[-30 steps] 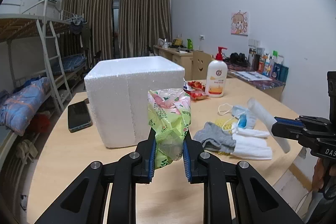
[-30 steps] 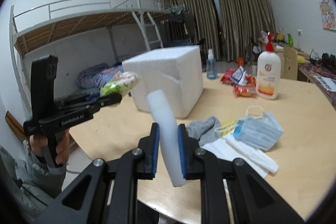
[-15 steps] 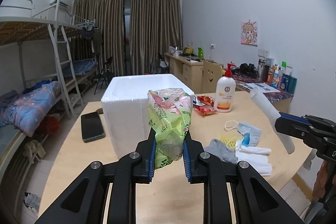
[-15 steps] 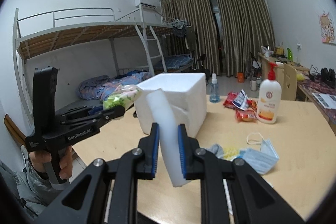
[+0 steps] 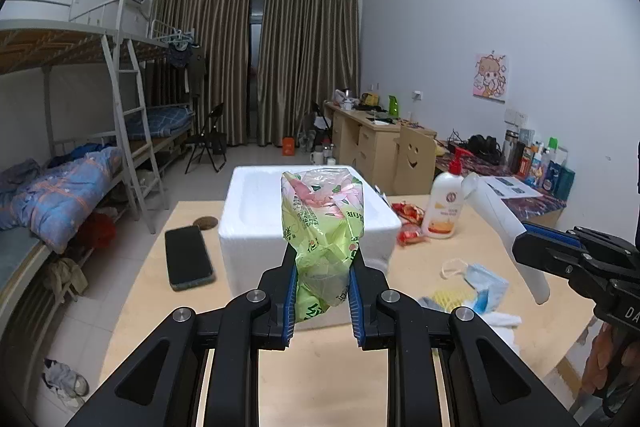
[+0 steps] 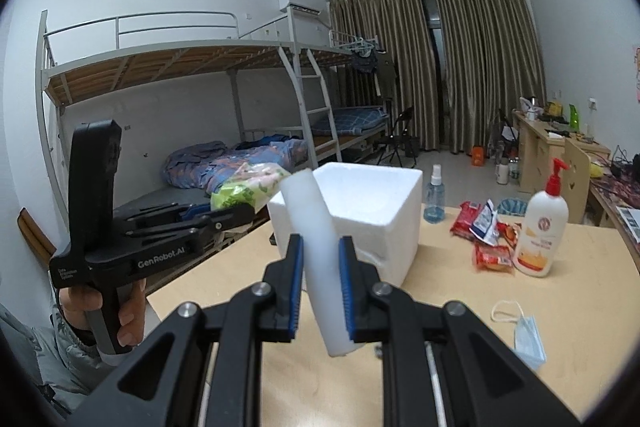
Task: Organize soft objects
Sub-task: 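Carry the snack bag over the foam box and open the left tool, then lower the white foam roll into the foam box and open the right tool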
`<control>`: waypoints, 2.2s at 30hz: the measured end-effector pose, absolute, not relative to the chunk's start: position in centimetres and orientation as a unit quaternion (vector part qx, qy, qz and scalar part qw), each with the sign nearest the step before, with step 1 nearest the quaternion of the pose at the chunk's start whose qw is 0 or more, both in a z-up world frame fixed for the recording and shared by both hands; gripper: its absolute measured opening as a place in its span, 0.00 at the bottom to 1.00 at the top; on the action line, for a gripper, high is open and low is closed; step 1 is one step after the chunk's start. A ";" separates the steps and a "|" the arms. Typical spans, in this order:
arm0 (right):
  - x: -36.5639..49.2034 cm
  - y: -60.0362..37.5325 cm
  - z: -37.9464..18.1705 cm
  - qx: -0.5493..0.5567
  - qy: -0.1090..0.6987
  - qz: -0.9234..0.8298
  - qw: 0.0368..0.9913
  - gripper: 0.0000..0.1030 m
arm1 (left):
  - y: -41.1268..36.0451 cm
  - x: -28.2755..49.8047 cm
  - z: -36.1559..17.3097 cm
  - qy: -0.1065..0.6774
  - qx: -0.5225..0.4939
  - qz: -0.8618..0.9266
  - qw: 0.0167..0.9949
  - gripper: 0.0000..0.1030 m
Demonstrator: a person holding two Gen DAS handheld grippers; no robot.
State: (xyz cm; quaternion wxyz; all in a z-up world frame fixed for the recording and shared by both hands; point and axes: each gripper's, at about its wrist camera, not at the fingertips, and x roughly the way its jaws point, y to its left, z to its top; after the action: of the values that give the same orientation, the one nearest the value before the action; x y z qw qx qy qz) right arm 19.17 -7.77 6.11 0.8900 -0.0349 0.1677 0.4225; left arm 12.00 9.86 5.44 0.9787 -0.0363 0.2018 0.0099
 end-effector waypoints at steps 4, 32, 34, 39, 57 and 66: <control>19.8 -7.0 6.7 -0.037 0.163 0.427 0.889 0.20 | 10.7 12.8 6.5 0.198 -0.039 0.015 0.979 0.22; 26.9 -3.0 7.6 -0.042 0.192 0.423 0.884 0.20 | 13.5 26.0 7.0 0.259 -0.029 0.027 0.965 0.22; 27.2 -3.0 7.7 -0.041 0.193 0.422 0.885 0.20 | 13.8 26.8 6.7 0.264 -0.032 0.025 0.964 0.22; 28.0 -3.0 7.8 -0.040 0.197 0.416 0.887 0.20 | 14.0 28.1 6.1 0.271 -0.029 0.028 0.962 0.24; 28.9 -1.1 7.8 -0.054 0.205 0.411 0.887 0.20 | 14.7 26.7 6.5 0.228 -0.023 0.057 0.972 0.93; 29.7 0.8 7.6 -0.066 0.217 0.414 0.882 0.20 | 16.3 24.7 6.7 0.213 -0.034 0.067 0.974 0.95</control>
State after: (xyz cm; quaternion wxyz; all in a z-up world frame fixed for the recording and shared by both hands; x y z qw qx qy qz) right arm 29.74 0.85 7.64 0.8816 -0.0657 0.2174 0.4138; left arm 24.75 16.33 6.75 0.9742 -0.0336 0.2130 0.0672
